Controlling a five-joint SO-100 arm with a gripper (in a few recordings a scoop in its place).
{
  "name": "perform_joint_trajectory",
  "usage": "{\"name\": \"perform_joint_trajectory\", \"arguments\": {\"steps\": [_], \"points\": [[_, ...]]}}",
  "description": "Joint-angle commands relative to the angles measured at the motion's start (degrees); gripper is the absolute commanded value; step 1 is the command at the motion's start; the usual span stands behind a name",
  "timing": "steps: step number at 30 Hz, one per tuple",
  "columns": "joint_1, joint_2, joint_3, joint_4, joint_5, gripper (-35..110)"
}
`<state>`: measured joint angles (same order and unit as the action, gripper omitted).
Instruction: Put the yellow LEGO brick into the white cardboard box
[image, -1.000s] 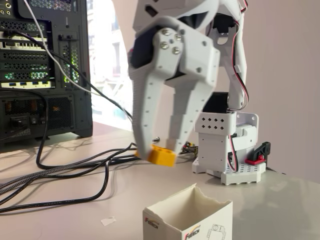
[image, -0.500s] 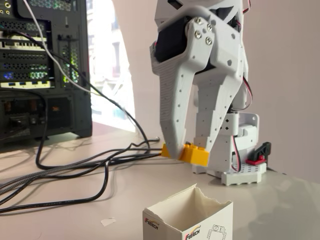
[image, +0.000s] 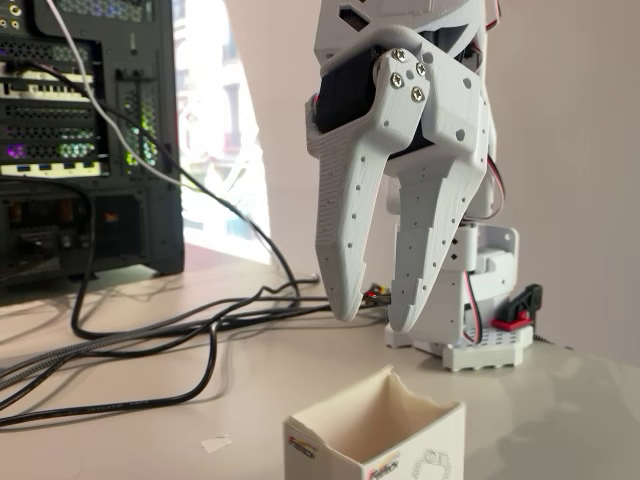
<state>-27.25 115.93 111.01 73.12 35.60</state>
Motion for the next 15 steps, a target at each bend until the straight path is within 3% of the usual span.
{"name": "perform_joint_trajectory", "arguments": {"steps": [1, 7, 15], "points": [[-0.53, 6.50, -0.09, -0.62, 0.53, 14], [1.14, 10.72, 3.60, -5.01, -2.72, -9], [6.24, 23.82, 15.82, -6.15, -18.81, -9]]}}
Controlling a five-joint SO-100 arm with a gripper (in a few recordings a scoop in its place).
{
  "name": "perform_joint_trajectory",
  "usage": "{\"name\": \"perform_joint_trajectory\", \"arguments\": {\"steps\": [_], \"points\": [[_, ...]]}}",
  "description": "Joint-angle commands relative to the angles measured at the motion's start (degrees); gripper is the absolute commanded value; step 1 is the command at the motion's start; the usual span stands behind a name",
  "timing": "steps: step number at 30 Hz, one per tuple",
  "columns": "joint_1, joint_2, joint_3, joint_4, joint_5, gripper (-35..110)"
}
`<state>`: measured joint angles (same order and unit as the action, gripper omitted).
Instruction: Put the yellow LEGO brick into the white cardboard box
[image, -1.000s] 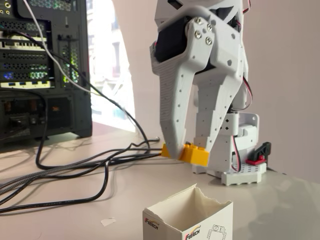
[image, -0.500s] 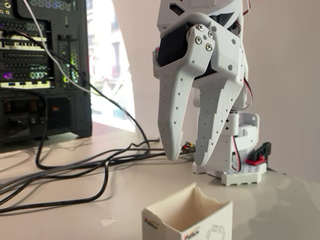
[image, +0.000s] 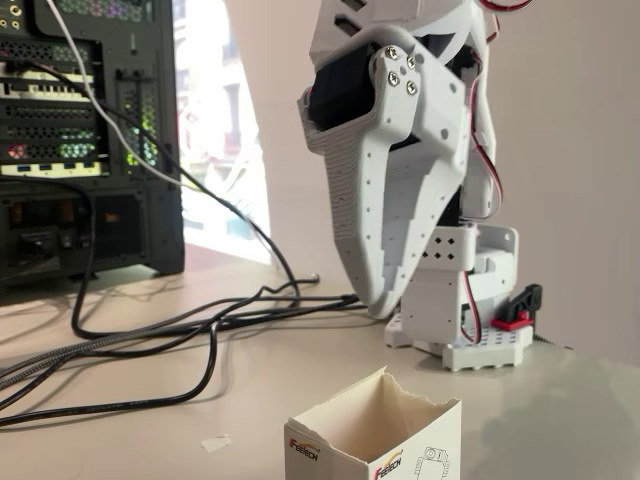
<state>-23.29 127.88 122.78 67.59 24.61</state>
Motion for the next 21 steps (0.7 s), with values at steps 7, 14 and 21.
{"name": "perform_joint_trajectory", "arguments": {"steps": [7, 14, 21], "points": [[7.12, 22.76, 14.77, 0.53, -19.07, -9], [11.43, 37.79, 27.95, -1.67, -25.05, -9], [14.94, 50.89, 35.68, 1.85, -24.87, -9]]}}
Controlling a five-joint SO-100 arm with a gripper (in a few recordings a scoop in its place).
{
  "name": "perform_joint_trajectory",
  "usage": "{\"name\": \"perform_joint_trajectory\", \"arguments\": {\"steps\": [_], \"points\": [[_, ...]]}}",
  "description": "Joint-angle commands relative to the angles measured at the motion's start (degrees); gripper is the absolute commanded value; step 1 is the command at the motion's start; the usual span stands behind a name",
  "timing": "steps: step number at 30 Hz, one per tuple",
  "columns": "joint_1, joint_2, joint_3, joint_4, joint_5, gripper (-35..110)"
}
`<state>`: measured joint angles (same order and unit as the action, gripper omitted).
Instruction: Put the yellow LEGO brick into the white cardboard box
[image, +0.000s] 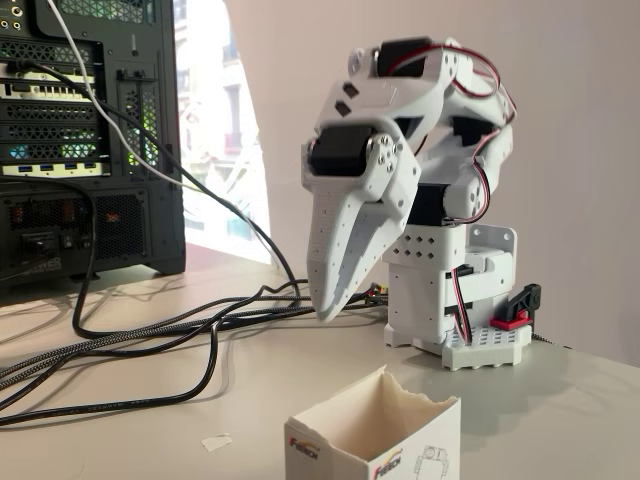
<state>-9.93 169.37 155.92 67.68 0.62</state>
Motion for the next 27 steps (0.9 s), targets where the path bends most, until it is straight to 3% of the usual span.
{"name": "perform_joint_trajectory", "arguments": {"steps": [1, 27], "points": [[1.93, 10.99, 3.43, 2.02, -0.79, -9], [7.38, 15.21, 8.61, 0.18, -2.81, -9]]}}
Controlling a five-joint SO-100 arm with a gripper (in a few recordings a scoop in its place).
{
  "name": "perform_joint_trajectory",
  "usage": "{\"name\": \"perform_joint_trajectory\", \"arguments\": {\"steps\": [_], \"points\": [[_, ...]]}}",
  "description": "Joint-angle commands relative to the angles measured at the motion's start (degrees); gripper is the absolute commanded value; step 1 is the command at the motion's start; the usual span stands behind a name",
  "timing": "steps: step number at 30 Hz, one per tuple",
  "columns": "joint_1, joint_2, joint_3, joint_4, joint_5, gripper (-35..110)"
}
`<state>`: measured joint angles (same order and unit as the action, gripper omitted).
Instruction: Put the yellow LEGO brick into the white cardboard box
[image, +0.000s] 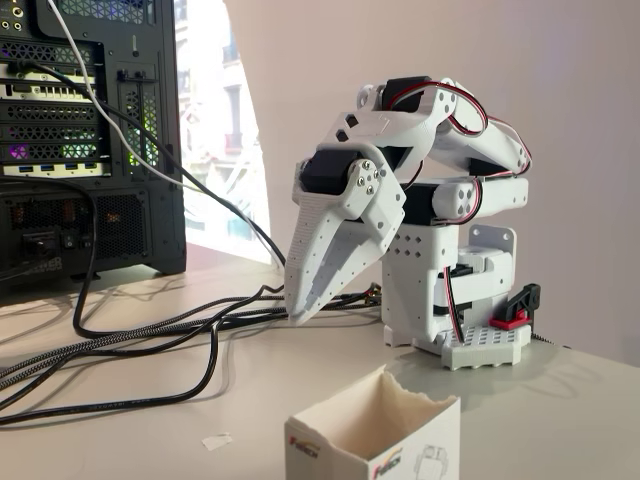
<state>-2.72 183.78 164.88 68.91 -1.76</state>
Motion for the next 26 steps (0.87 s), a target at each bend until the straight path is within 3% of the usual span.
{"name": "perform_joint_trajectory", "arguments": {"steps": [1, 26], "points": [[0.00, 0.79, -0.35, -1.05, -0.70, -9], [-0.44, 0.79, -0.26, -1.41, -0.62, -2]]}}
